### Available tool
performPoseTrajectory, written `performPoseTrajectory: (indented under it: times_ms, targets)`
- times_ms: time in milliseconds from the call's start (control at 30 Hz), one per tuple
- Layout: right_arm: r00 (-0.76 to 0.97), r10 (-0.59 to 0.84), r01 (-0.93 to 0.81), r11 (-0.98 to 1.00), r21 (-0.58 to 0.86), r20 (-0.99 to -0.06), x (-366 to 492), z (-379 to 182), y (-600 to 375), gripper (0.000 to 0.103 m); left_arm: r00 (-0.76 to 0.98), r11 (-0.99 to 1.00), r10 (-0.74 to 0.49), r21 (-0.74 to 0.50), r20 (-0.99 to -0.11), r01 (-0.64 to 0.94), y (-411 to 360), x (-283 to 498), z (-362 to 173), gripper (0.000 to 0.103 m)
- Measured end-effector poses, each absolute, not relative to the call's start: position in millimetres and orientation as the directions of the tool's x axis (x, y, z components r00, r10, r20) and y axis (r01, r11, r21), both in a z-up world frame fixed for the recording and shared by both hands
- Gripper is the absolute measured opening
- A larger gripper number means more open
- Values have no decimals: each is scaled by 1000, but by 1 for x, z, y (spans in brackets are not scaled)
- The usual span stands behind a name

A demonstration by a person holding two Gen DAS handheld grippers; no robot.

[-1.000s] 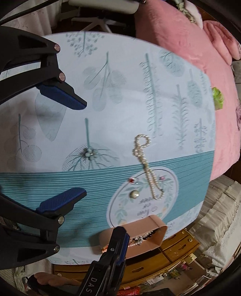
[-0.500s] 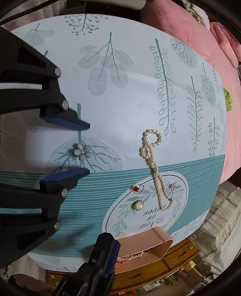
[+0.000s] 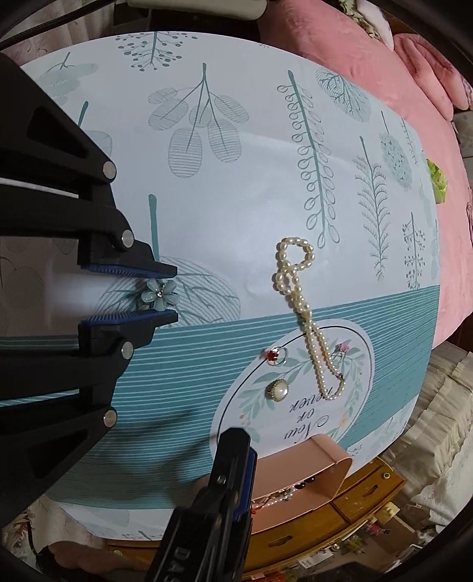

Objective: Organize jewelry
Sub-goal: 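Grasp the blue flower charm with the left gripper while the right gripper grasps the pearl-rimmed pendant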

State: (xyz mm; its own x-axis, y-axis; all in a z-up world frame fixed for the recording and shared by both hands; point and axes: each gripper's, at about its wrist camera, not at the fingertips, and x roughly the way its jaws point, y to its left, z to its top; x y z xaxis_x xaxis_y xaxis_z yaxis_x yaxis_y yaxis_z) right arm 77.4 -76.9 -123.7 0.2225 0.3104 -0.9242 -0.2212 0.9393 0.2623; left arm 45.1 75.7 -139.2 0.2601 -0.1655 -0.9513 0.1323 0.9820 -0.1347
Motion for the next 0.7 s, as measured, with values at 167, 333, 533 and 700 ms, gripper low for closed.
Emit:
performPoseTrajectory:
  times_ms: [167,333,533,700]
  targets:
    - [226,293,-232,943,241,-929,89,-129,-70,30,277,985,-163,-140,-947,100,88,50,-132,15]
    - [234,255,-245,949,197,-938,102,-137,-63,30,276,985,-172,-159,-946,67,103,58,-131,15]
    - [244,212,-290,947,138,-946,112,-144,-53,30,274,984,-177,-174,-945,35,118,62,-130,15]
    - [245,198,-373,923,96,-949,115,-149,-47,30,267,984,-178,-178,-947,26,123,63,-132,15]
